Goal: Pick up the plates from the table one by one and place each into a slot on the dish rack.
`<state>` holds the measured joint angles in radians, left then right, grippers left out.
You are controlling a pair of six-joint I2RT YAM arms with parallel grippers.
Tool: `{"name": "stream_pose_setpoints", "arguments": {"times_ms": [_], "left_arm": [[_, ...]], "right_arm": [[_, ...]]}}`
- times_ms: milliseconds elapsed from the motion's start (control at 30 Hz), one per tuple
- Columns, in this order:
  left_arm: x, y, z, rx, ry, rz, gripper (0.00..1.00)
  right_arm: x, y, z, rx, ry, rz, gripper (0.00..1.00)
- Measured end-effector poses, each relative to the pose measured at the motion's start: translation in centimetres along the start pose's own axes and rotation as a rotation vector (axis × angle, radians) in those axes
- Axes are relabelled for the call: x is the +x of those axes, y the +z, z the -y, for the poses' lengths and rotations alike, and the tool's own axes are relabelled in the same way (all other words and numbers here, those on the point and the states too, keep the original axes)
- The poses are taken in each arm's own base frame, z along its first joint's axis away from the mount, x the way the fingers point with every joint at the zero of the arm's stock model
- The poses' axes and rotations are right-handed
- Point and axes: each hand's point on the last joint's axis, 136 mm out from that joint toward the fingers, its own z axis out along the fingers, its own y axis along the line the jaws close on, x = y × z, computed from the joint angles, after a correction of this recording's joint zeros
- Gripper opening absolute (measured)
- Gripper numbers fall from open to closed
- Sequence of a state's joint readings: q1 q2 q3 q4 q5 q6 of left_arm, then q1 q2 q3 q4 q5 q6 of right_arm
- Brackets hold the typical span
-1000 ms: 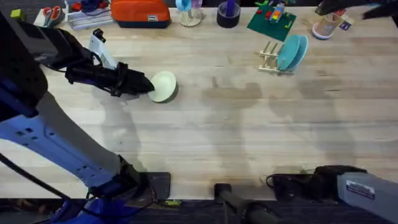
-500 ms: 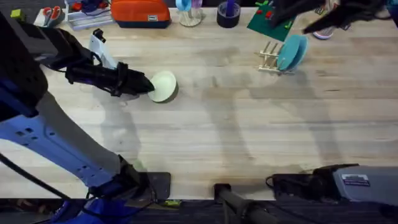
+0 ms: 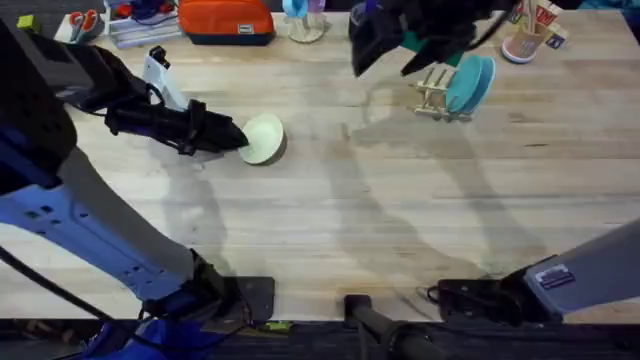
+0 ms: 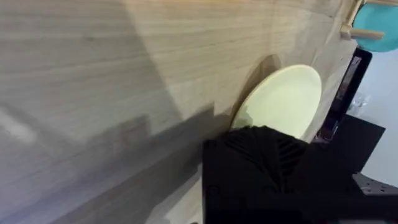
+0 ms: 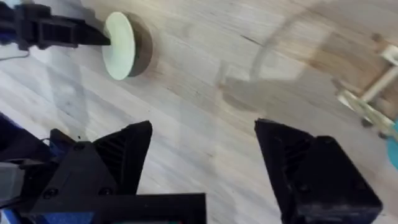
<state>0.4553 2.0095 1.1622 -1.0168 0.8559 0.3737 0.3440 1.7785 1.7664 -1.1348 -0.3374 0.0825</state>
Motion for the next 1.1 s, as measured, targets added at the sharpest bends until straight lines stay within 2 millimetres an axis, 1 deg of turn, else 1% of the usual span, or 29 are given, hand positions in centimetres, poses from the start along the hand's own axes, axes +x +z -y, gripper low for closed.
{"name": "stream_pose_setpoints", "arguments": {"times_ms": [33, 67, 233, 400, 567, 667, 933, 1100], "left_arm": [[0.0, 0.0, 0.0, 0.0, 0.0, 0.0, 0.04], [0.0, 0.0, 0.0, 0.0, 0.0, 0.0, 0.04], [0.0, 0.0, 0.0, 0.0, 0.0, 0.0, 0.04], [0.0, 0.0, 0.0, 0.0, 0.0, 0.0, 0.041], [0.0, 0.0, 0.0, 0.0, 0.0, 0.0, 0.041], [0.0, 0.0, 0.0, 0.0, -0.001, 0.0, 0.041], [0.0, 0.0, 0.0, 0.0, 0.0, 0.0, 0.041], [0.0, 0.0, 0.0, 0.0, -0.001, 0.0, 0.041]], "right_arm": [[-0.2, 2.4, -0.3, -0.006, -0.015, -0.036, 0.993], [-0.3, 3.2, -0.5, -0.008, -0.021, -0.046, 0.992], [-0.6, 6.7, -1.5, -0.021, -0.06, -0.077, 0.993], [-0.5, 9.5, -3.1, -0.04, -0.1, -0.101, 0.992], [-0.5, 11.4, -4.8, -0.064, -0.123, -0.106, 0.993], [-0.7, 12.2, -5.9, -0.078, -0.142, -0.095, 0.993], [-1.2, 12.9, -8.4, -0.109, -0.184, -0.053, 0.992], [-1.2, 13.7, -9.1, -0.116, -0.148, -0.054, 0.992]]}}
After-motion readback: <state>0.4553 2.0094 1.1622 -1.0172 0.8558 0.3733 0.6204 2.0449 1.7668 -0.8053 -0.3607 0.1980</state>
